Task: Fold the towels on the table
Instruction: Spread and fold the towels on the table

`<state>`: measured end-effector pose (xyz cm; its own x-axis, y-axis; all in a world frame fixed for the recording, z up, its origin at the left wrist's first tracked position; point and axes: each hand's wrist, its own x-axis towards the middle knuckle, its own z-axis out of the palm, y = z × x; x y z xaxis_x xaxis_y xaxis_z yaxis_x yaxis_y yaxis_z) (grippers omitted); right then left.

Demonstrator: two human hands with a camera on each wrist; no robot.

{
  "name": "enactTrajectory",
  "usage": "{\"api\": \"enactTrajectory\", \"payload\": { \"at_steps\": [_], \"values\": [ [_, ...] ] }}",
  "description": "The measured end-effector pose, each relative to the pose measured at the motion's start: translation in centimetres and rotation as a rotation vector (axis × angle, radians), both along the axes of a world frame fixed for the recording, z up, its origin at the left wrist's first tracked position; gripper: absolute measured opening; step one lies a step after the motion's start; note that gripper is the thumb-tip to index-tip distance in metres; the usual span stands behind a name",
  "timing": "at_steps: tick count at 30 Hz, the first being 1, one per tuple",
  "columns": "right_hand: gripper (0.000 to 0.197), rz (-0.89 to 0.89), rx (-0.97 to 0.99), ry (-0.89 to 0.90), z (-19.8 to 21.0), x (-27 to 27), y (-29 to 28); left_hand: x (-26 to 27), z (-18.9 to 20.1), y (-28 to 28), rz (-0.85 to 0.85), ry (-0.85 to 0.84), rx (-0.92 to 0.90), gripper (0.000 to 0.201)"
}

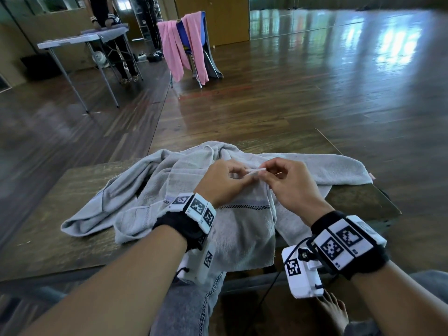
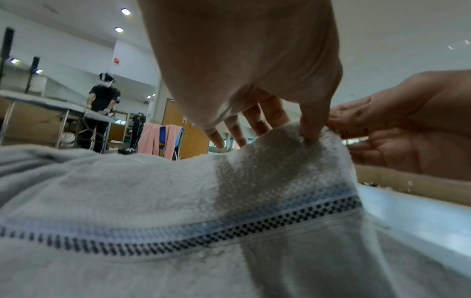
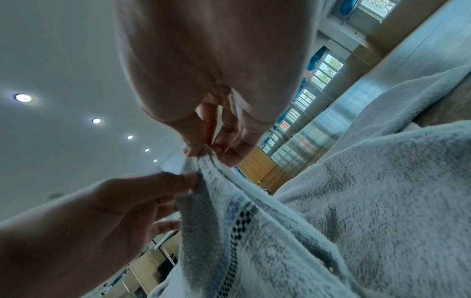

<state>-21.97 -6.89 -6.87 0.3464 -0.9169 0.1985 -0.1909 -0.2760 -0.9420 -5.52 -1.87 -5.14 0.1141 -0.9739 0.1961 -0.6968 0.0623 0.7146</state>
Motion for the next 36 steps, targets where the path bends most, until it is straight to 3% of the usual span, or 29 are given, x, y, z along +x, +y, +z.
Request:
{"api": "enactTrajectory", "payload": {
  "at_steps": [2, 4, 8, 13, 18, 22, 24, 26, 29, 31, 33, 36],
  "values": [
    [0.010, -0.008, -0.020, 0.020, 0.0, -0.1, -0.4, 0.9, 0.3, 0.0, -0.030, -0.099, 0.083, 0.027],
    [0.013, -0.037, -0.045, 0.018, 0.1, -0.3, -0.8, 2.0, 0.8, 0.1, -0.033, -0.209, 0.113, 0.043],
    [0.017, -0.116, -0.093, 0.000, 0.4, -1.0, -2.0, 5.3, 1.0, 0.6, 0.065, -0.369, 0.174, 0.053],
    [0.015, -0.209, -0.101, 0.060, 0.1, -1.9, -3.1, 10.2, 0.5, 3.0, 0.156, -0.384, 0.188, 0.054],
    [0.020, -0.226, -0.135, 0.103, 0.0, -2.8, -2.8, 12.8, 1.0, 6.0, 0.226, -0.424, 0.205, 0.027],
    [0.012, -0.196, -0.061, 0.157, 0.4, -3.7, -1.9, 13.3, 3.2, 7.8, 0.174, -0.352, 0.142, 0.026],
    [0.011, -0.191, -0.052, 0.223, 2.0, -3.9, -2.3, 13.3, 5.4, 7.8, 0.157, -0.398, 0.109, 0.024],
    [0.010, -0.223, -0.102, 0.273, 5.2, -3.8, -3.2, 13.2, 8.2, 7.3, 0.144, -0.465, 0.072, 0.009],
    [0.016, -0.243, -0.126, 0.122, 11.5, -3.0, -4.1, 13.0, 12.7, 6.3, 0.180, -0.508, -0.095, 0.021],
    [0.018, -0.232, -0.158, -0.022, 15.7, -2.8, -4.1, 12.9, 15.6, 5.9, 0.257, -0.451, -0.251, 0.022],
    [0.022, -0.246, -0.277, -0.049, 18.6, -3.4, -3.8, 12.7, 17.9, 5.8, 0.324, -0.370, -0.402, 0.017],
    [0.023, -0.277, -0.383, -0.080, 19.8, -5.6, -3.1, 11.9, 19.1, 6.7, 0.345, -0.264, -0.579, 0.015]
  ]
}}
